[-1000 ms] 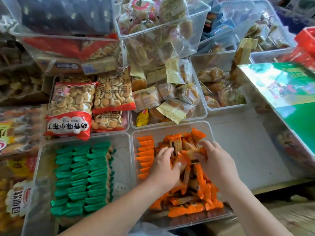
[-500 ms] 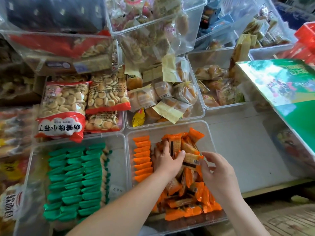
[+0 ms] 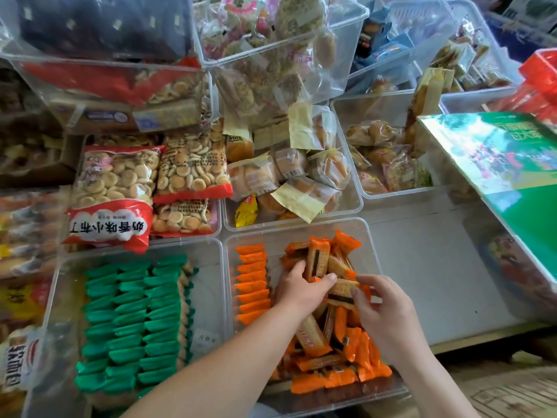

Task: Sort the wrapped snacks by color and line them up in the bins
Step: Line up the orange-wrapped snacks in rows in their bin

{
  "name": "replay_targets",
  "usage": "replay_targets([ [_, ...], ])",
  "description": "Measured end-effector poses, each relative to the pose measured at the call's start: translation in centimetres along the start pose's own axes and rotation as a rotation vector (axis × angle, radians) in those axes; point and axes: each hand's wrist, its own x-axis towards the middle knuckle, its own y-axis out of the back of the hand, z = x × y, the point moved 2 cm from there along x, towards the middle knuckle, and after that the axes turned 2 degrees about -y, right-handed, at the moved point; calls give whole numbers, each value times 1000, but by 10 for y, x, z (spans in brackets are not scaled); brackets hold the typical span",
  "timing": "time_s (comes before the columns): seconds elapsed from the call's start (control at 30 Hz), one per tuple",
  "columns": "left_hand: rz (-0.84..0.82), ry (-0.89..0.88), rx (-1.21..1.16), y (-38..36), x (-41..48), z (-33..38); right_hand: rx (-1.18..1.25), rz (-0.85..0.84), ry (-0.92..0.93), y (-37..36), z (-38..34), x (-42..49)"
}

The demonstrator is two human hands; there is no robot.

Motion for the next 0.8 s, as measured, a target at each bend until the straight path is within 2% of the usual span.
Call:
replay_targets([
  [0.07,-45,-29,-33,-4,-10,1,-11,23,19,4,-1,0],
  [0.17,-105,-64,77,-6,-23,-5,-104,82,73,12,-7,0],
  [0.27,-146,-177,226,-6,-43,-13,-310,115,259,8,-20,-1],
  [0.33,-169,-255,212,-6,-54,-15,-267,-24,339,-2,-27,1],
  [0.43,-217,-302,76,3,-67,-16,-246,-239,353,-14,-22,6],
  [0.57,-348,-263,-4,16,-82,-29,-381,-294,275,-7,-18,10],
  [0.67,-353,-194,-12,19,-89,-33,-549,-317,170,-3,-22,1],
  [0.8,-304,-200,23,35,-90,-33,-532,-239,93,4,-24,-14],
])
